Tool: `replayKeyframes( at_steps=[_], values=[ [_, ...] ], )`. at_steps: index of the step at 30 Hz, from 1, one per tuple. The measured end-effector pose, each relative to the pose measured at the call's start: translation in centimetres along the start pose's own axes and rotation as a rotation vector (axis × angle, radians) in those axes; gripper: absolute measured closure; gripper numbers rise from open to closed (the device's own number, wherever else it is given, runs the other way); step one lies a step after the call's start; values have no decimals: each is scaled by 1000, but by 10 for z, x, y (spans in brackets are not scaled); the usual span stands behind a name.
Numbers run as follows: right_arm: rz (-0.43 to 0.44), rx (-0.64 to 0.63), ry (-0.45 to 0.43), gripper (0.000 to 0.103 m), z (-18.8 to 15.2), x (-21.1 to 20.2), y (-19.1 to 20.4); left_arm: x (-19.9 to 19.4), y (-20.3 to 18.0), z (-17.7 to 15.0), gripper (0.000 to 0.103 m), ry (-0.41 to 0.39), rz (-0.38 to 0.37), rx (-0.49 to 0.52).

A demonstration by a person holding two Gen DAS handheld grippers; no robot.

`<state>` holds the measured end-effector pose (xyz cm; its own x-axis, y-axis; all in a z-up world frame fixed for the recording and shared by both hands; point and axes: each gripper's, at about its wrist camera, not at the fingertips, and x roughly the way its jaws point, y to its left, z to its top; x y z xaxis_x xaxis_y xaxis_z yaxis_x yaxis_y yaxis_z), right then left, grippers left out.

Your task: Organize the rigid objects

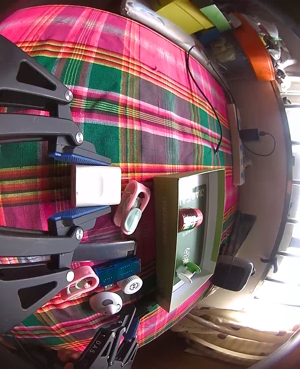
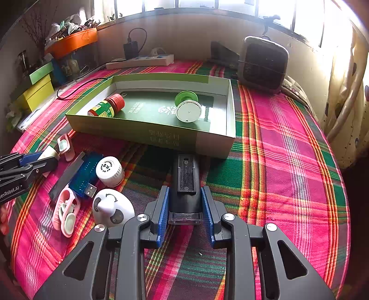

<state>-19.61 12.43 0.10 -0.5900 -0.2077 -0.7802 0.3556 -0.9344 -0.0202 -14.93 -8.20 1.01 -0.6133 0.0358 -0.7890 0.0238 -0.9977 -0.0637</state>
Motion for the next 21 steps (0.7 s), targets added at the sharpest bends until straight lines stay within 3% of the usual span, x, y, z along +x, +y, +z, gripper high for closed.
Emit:
replayKeyframes(
  at_steps=[21],
  values=[
    [-6,17,-21,75,4,-12,-3,-17,-8,4,71,-30,-16,14]
  ],
)
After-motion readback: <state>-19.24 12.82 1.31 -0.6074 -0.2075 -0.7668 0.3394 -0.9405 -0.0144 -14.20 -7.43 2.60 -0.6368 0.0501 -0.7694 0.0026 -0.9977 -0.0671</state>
